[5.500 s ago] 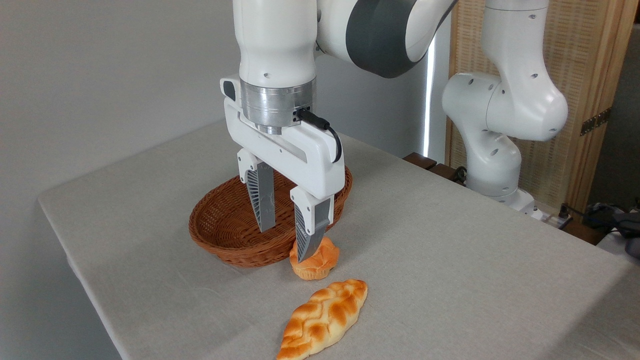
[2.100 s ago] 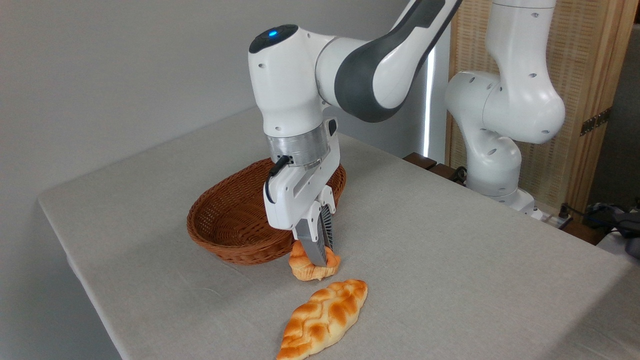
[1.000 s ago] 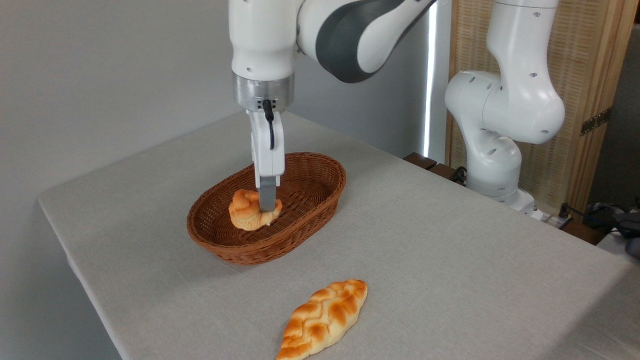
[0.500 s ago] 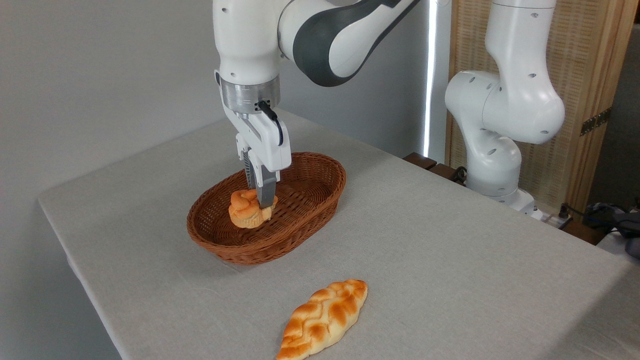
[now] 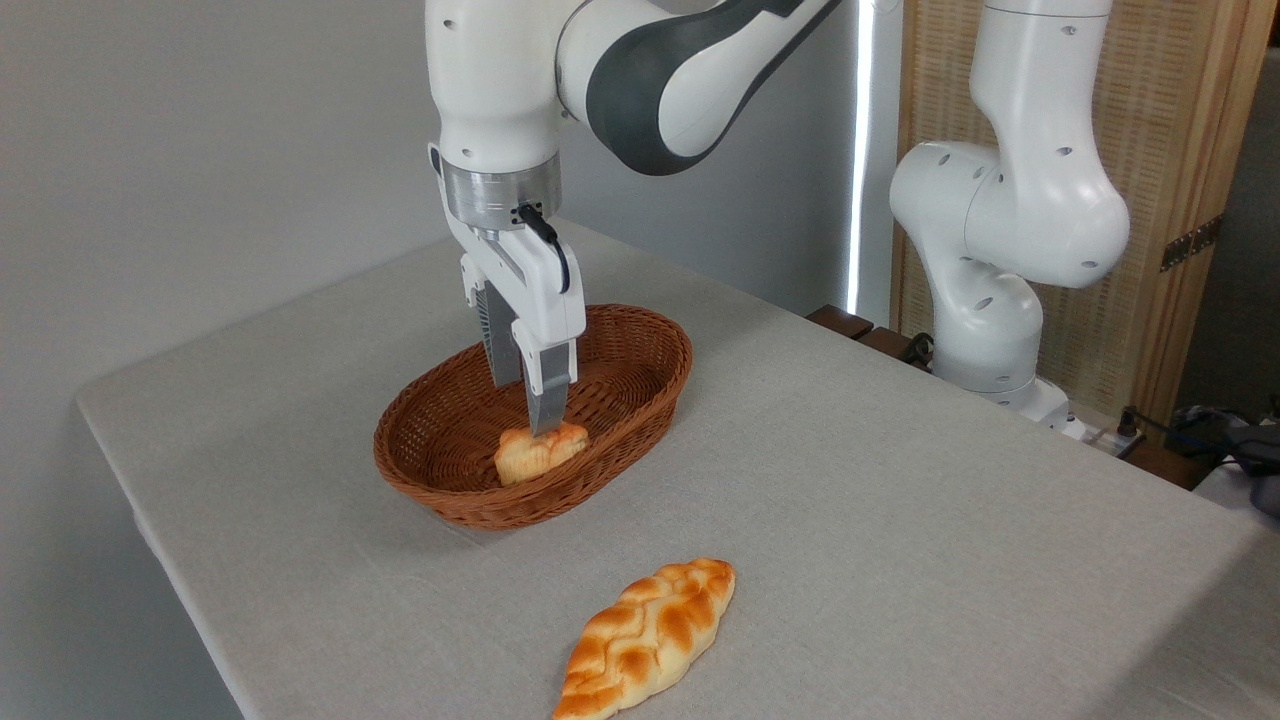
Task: Put bread into the basket
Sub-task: 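Open the gripper to release the roll and raise it away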
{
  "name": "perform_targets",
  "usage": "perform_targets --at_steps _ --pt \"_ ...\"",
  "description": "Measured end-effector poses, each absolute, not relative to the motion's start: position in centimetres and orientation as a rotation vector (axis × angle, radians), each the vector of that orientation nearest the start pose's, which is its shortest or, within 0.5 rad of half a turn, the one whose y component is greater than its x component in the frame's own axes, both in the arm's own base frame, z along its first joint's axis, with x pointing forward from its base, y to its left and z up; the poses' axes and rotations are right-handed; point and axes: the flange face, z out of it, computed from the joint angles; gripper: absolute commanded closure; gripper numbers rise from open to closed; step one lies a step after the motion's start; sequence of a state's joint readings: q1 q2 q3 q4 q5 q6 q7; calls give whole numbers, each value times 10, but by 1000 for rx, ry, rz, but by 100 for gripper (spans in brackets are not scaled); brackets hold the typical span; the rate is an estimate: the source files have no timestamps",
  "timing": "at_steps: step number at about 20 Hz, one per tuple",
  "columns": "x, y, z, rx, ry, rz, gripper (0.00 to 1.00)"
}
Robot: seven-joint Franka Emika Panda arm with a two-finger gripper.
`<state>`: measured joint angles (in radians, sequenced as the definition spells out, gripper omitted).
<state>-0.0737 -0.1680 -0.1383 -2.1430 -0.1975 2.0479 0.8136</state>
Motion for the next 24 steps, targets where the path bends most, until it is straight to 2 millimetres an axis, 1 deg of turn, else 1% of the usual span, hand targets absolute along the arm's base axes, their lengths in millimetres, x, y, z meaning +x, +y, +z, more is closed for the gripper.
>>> perform_targets --at_steps 5,8,10,14,16,21,24 --pt "497 -118 484 -2912 1470 -192 0" --pt "500 -111 488 -2920 1449 -206 0" --pt "504 -98 493 -2934 1413 -228 0" --pt "513 -67 507 -2953 1329 -275 0" --pt "516 -56 511 -2940 1309 -277 0" --pt "518 -30 509 -2881 1277 -226 0" --pt "520 -26 504 -2849 1283 -190 0"
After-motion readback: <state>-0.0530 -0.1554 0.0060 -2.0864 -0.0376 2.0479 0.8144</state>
